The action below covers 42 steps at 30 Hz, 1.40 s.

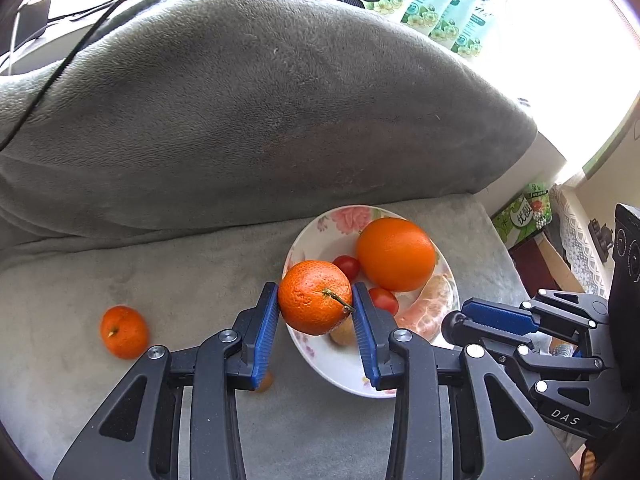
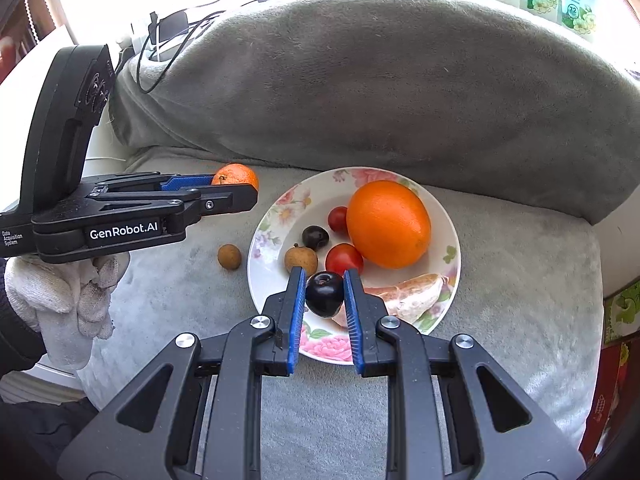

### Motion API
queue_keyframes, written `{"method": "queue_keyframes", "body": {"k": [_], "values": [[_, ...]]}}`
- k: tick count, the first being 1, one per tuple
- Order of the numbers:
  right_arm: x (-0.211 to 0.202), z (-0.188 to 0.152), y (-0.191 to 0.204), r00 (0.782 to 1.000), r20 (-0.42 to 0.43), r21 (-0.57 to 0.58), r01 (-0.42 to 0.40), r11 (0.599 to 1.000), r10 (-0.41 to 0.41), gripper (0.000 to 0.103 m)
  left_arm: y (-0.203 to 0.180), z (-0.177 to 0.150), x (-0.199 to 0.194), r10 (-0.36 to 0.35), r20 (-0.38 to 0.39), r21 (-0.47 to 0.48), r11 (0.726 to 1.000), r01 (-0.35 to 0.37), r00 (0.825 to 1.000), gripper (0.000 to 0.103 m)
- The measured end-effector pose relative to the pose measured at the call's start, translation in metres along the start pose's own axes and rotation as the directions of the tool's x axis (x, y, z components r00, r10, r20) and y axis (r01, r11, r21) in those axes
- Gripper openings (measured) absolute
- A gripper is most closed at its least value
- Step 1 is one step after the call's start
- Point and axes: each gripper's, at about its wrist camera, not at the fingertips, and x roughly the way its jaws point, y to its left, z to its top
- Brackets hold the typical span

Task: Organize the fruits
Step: 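Carry the mandarin with the left gripper to the bowl while the right gripper carries the plum there, then open both grippers to drop the mandarin and plum into the bowl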

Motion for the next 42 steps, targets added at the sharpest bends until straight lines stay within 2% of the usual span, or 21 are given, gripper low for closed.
{"method": "queue_keyframes", "body": {"k": [18,28,29,30,32,34,38,39,41,42], "values": [[0.022,-0.006,-0.010,0.999,-0.038,0.023,-0.035,0.999,0.036,0.021,-0.008,0.009,0.025,-0.005,-0.052,0.014,1.000,0.006,0.999,0.035],[0.025,0.000,-0.009,0.999,-0.032,0.010,-0.005,1.000,0.006,0.023,-0.008,0.012,0.023,-0.003,-0.053,0.018,1.000,0.004,0.999,0.035],[0.025,0.000,-0.009,1.000,-0.030,0.011,-0.002,1.000,0.002,0.031,-0.008,0.012,0.024,-0.001,-0.053,0.019,1.000,0.002,0.999,0.037],[0.024,0.000,-0.009,1.000,-0.023,0.011,0.004,1.000,-0.004,0.046,-0.008,0.013,0.023,-0.002,-0.049,0.020,1.000,0.003,0.999,0.038],[0.020,0.000,-0.009,1.000,-0.005,0.008,0.015,1.000,-0.015,0.059,-0.009,0.014,0.021,-0.004,-0.042,0.022,1.000,0.005,0.999,0.044],[0.020,0.001,-0.009,1.000,-0.006,0.008,0.015,1.000,-0.014,0.060,-0.010,0.014,0.020,-0.002,-0.039,0.026,1.000,0.003,0.999,0.045],[0.020,0.000,-0.010,1.000,-0.010,0.006,0.020,1.000,-0.020,0.060,-0.012,0.015,0.018,0.002,-0.031,0.027,1.000,-0.001,1.000,0.054],[0.020,0.000,-0.010,1.000,-0.010,0.007,0.021,1.000,-0.020,0.062,-0.012,0.015,0.017,0.002,-0.030,0.027,1.000,-0.001,1.000,0.055],[0.019,0.000,-0.010,1.000,-0.010,0.008,0.020,1.000,-0.020,0.068,-0.013,0.016,0.015,0.001,-0.024,0.030,1.000,-0.001,1.000,0.066],[0.018,0.000,-0.010,1.000,-0.008,0.007,0.020,1.000,-0.020,0.070,-0.014,0.016,0.014,0.003,-0.021,0.031,1.000,-0.003,1.000,0.067]]}}
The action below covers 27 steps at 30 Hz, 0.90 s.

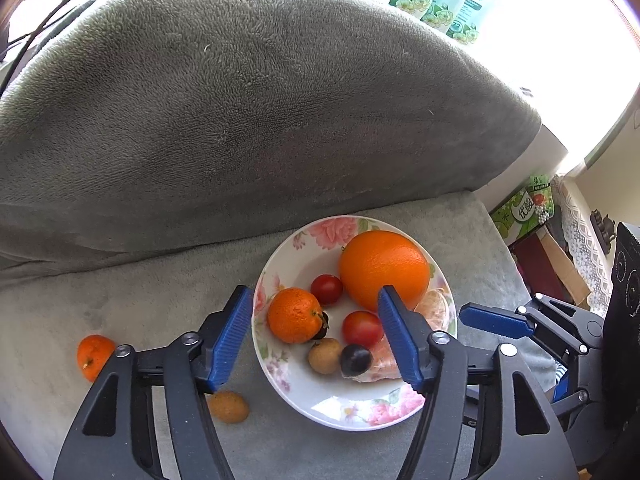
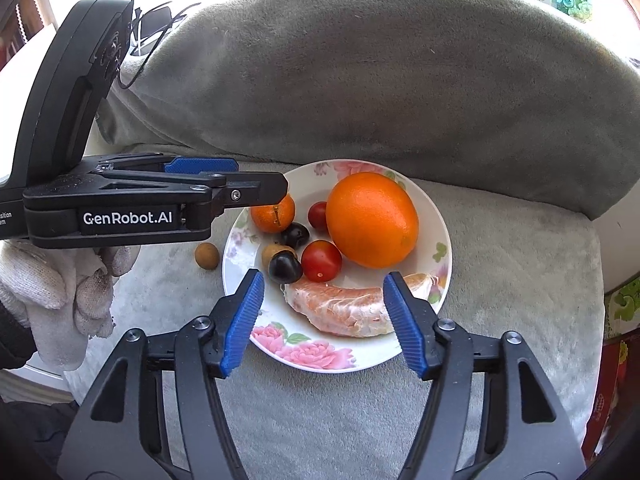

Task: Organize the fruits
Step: 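Open both grippers to drop the mandarin and plum into the bowl, then lift both open tools away from the bowl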

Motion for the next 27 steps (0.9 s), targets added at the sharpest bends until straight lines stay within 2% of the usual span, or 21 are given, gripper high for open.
{"method": "queue_keyframes", "body": {"k": [4,9,19,27], "values": [[-0.001,-0.001,0.001,1.000,0.001,0.004,0.004,1.000,-0.004,0.074,-0.001,0.002,-0.001,0.007,-0.006,-0.007,1.000,-0.007,1.000,0.072],[-0.005,-0.002,0.002,1.000,0.009,0.011,-0.001,1.000,0.001,0.078,-0.001,0.002,-0.005,0.011,-0.002,-0.014,1.000,-0.011,1.000,0.072],[-0.011,-0.004,0.013,1.000,0.017,0.017,-0.002,1.000,0.002,0.079,0.001,-0.003,-0.018,0.010,0.016,-0.012,1.000,-0.010,1.000,0.072],[-0.018,-0.007,0.028,0.998,0.063,0.055,-0.020,0.998,0.016,0.079,0.010,-0.010,-0.029,0.005,0.027,-0.011,1.000,-0.005,1.000,0.072]]}}
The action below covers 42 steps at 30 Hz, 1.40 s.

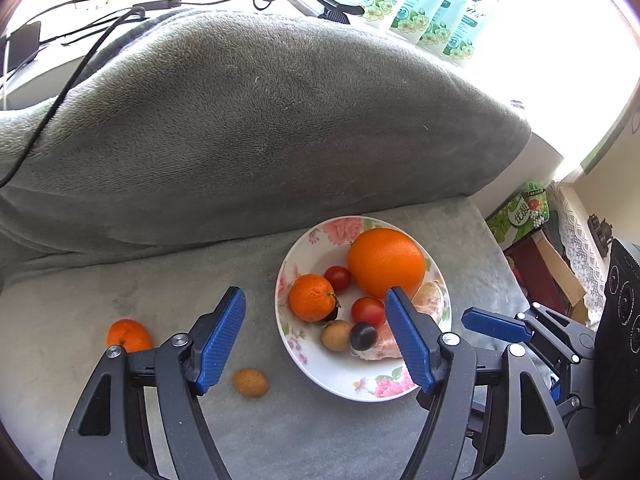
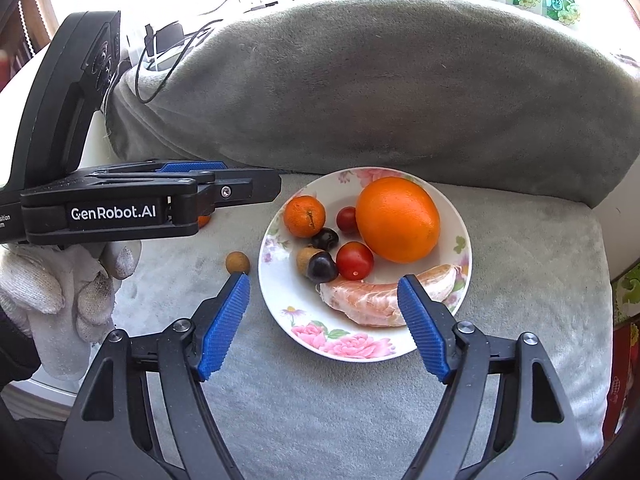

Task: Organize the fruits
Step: 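Lift both open tools away from the bowl, then move the left tool to the last mandarin while the right tool moves to the brown fruit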

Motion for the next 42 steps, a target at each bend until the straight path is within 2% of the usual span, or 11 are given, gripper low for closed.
{"method": "queue_keyframes", "body": {"k": [9,12,20,27,33,35,39,42], "values": [[0.002,-0.009,0.028,1.000,0.021,-0.014,-0.020,1.000,0.020,0.079,0.023,-0.015,-0.010,0.006,0.003,-0.012,1.000,-0.006,1.000,0.072],[0.008,-0.012,0.038,1.000,0.021,-0.025,-0.023,0.999,0.023,0.086,0.034,-0.021,-0.013,0.010,0.005,-0.019,1.000,-0.010,1.000,0.072],[0.026,-0.019,0.062,0.999,0.005,-0.036,-0.045,0.998,0.046,0.089,0.070,-0.037,-0.022,0.017,0.016,-0.056,0.998,-0.016,1.000,0.072],[0.040,-0.022,0.079,1.000,0.004,-0.031,-0.018,0.999,0.018,0.092,0.104,-0.049,-0.027,0.035,0.026,-0.066,0.997,-0.033,0.999,0.072],[0.053,-0.023,0.089,1.000,0.015,-0.003,0.003,1.000,-0.003,0.092,0.127,-0.055,-0.019,0.023,0.019,-0.070,0.997,-0.021,1.000,0.072],[0.058,-0.025,0.090,1.000,0.015,0.013,0.020,1.000,-0.020,0.090,0.130,-0.056,-0.015,0.017,0.014,-0.066,0.998,-0.016,1.000,0.071],[0.071,-0.025,0.089,0.999,0.006,0.064,0.041,0.997,-0.042,0.079,0.137,-0.060,-0.008,0.005,0.009,-0.059,0.998,-0.004,1.000,0.070],[0.079,-0.026,0.090,0.999,-0.001,0.083,0.053,0.995,-0.053,0.076,0.142,-0.061,-0.002,-0.008,0.004,-0.062,0.998,0.008,1.000,0.070]]}}
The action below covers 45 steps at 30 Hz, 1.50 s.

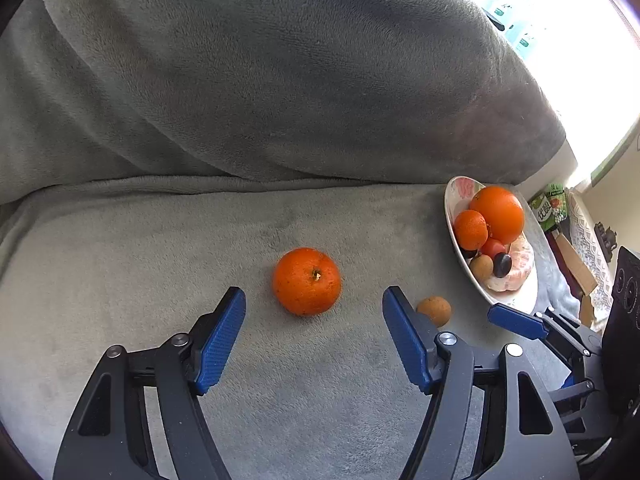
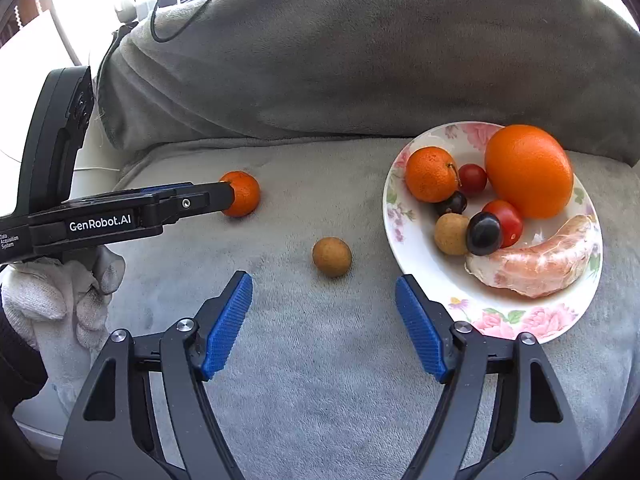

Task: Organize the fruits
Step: 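Move the left tool to the last mandarin while the right tool moves to the brown fruit, then grasp the mandarin with the left gripper while the right gripper grasps the brown round fruit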

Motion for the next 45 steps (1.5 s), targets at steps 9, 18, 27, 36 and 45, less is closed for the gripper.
{"method": "queue_keyframes", "body": {"k": [9,18,27,36,45], "values": [[0.022,0.004,0.010,1.000,-0.012,0.025,0.020,0.999,-0.020,0.065,0.009,0.000,0.011,-0.025,-0.011,0.011,1.000,0.025,1.000,0.065],[0.053,0.015,0.019,0.998,-0.034,0.022,0.050,0.999,-0.049,0.057,0.014,0.004,0.020,-0.044,-0.012,0.010,0.999,0.044,0.999,0.062],[0.073,0.023,0.032,0.996,-0.040,-0.012,0.079,0.997,-0.079,0.047,0.018,0.007,0.026,-0.047,-0.003,0.014,0.999,0.047,0.999,0.060],[0.080,0.028,0.029,0.996,-0.040,0.010,0.080,0.997,-0.079,0.028,0.010,0.008,0.027,-0.053,0.015,0.038,0.998,0.053,0.998,0.039],[0.068,0.024,0.021,0.997,-0.027,0.021,0.066,0.998,-0.066,0.028,0.007,0.006,0.024,-0.046,0.028,0.037,0.998,0.044,0.999,0.039]]}}
